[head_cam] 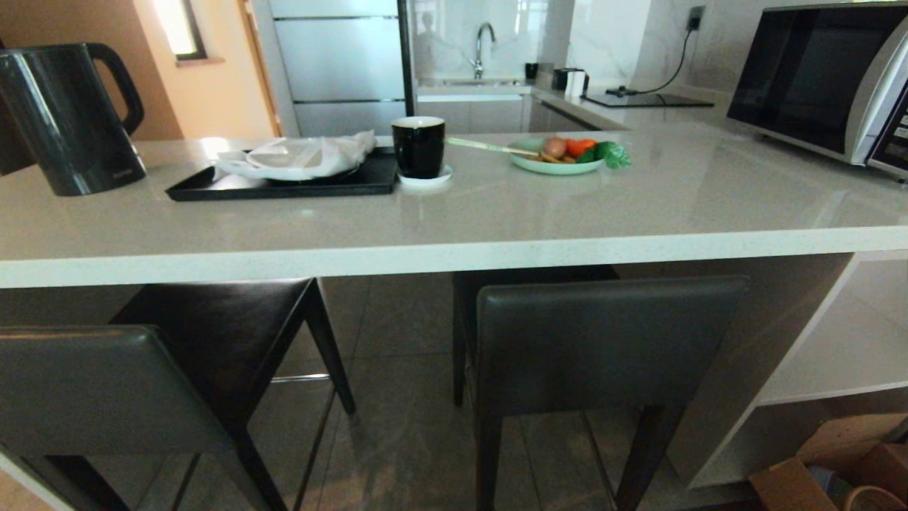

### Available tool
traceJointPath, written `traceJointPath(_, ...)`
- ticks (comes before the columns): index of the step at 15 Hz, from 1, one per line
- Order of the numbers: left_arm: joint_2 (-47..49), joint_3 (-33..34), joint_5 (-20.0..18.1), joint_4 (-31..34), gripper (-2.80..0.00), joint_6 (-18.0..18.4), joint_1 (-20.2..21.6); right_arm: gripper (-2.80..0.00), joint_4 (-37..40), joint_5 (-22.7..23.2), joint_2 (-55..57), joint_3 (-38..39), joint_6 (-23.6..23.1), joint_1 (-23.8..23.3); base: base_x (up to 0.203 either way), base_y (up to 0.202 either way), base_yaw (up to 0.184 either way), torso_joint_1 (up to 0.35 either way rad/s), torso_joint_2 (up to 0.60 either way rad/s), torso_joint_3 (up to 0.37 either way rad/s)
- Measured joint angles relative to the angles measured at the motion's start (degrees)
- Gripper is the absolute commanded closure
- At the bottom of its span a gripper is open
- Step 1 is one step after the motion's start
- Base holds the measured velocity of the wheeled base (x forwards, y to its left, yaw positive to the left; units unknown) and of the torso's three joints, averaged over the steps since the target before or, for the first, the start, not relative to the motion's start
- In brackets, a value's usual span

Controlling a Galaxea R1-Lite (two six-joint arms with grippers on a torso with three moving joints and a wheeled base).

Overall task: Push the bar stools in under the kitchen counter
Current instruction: Pull the gray chair out from under the dining table

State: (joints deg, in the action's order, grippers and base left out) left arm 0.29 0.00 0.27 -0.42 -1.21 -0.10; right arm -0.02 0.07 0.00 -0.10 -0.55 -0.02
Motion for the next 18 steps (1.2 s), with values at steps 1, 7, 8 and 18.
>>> traceJointPath(1,0.0,0.0,0.02,0.0,0.0,0.0,0.0,0.0,0.0,0.01,0.0,0.02,-0.02,-0.05,0.0,0.0,0.0,0.0,0.0,0.0)
traceJointPath(7,0.0,0.0,0.0,-0.02,0.0,0.01,0.0,0.0,-0.07,0.0,0.0,0.05,0.02,-0.02,0.0,0.0,0.0,-0.025,0.07,0.048)
traceJointPath(8,0.0,0.0,-0.02,0.05,0.0,0.02,0.0,0.0,-0.02,0.0,0.0,0.05,0.04,0.02,0.0,0.0,0.0,-0.125,0.37,0.23)
traceJointPath(18,0.0,0.0,-0.05,0.0,0.0,0.02,0.0,0.0,-0.07,0.01,0.0,0.02,0.03,-0.02,0.0,0.0,0.0,-0.091,0.32,0.221)
